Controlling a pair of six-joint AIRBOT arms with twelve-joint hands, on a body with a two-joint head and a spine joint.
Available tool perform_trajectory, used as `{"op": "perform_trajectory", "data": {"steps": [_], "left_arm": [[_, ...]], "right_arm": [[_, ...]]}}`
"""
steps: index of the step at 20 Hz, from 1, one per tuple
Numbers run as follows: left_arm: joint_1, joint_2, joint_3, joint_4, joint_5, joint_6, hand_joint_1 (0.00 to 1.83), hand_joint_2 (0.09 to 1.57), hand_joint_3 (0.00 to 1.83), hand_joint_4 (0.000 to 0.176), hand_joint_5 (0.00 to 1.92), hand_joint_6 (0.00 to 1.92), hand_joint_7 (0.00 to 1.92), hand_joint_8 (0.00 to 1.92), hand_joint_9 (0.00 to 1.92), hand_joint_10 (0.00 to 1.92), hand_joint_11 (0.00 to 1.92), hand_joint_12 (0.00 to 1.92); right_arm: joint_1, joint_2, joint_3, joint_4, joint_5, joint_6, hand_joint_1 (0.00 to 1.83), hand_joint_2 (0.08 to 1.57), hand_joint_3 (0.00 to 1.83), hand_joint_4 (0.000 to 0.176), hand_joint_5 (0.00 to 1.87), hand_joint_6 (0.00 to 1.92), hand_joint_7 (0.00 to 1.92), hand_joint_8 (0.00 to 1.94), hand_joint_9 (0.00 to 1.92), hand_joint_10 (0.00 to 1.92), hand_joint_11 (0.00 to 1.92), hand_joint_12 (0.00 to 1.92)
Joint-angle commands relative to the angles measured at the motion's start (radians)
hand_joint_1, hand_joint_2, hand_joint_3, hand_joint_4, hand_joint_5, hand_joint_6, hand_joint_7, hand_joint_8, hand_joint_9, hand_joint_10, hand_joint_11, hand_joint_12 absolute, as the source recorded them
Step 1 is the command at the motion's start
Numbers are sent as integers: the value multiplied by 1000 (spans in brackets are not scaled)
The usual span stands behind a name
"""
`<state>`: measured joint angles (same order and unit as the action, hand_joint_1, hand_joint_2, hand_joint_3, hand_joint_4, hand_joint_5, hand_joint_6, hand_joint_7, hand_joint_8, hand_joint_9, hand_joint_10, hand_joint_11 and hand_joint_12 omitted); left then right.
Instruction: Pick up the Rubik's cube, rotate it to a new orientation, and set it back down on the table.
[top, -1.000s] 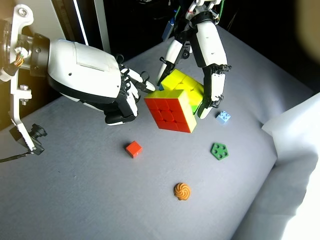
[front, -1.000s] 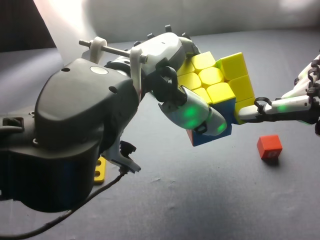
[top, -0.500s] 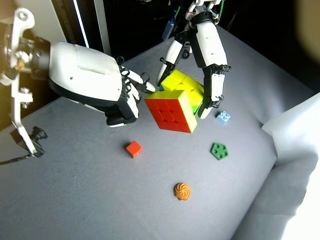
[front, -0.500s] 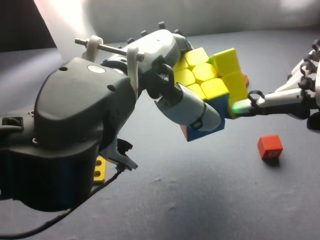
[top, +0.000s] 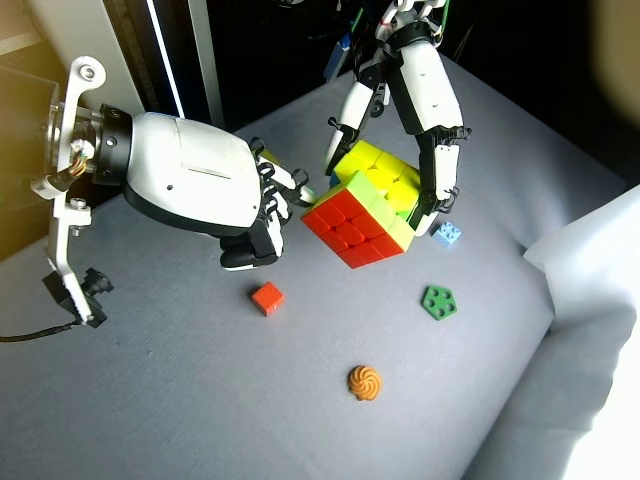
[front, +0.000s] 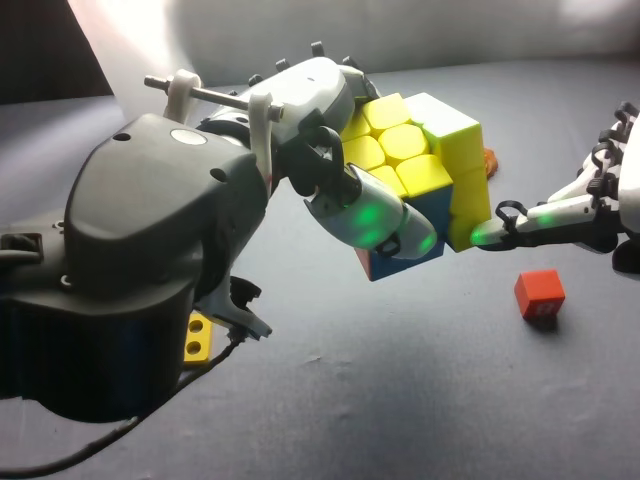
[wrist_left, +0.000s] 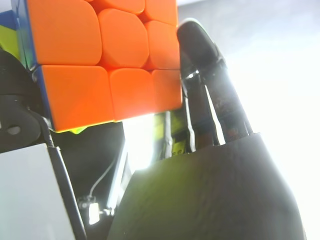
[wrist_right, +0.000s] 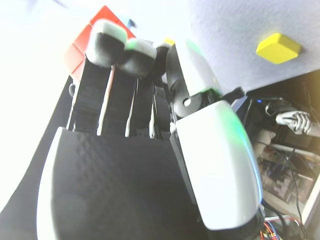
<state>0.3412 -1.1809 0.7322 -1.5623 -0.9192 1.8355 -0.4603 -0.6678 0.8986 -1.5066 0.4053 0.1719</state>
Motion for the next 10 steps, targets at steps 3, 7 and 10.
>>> {"op": "perform_trajectory", "data": {"steps": [3, 7, 10], "left_arm": [[-18, -2, -7, 90, 11, -22, 1329, 1234, 4, 0, 793, 1267, 696, 1366, 639, 1563, 458, 1540], [-18, -2, -7, 90, 11, -22, 1340, 1209, 0, 0, 844, 1173, 735, 1296, 690, 1517, 538, 1502], [-18, -1, -7, 90, 11, -22, 1344, 1205, 0, 0, 854, 1153, 758, 1270, 686, 1528, 506, 1546]], "right_arm": [[9, -21, 23, 40, -43, -10, 1284, 1296, 1, 0, 229, 3, 653, 1612, 877, 1921, 842, 1921], [8, -48, 40, 47, -51, -10, 1284, 1291, 5, 0, 286, 5, 662, 1620, 894, 1921, 898, 1921], [8, -76, 58, 53, -68, -10, 1226, 1288, 3, 0, 256, 2, 759, 1851, 899, 1921, 905, 1921]]}}
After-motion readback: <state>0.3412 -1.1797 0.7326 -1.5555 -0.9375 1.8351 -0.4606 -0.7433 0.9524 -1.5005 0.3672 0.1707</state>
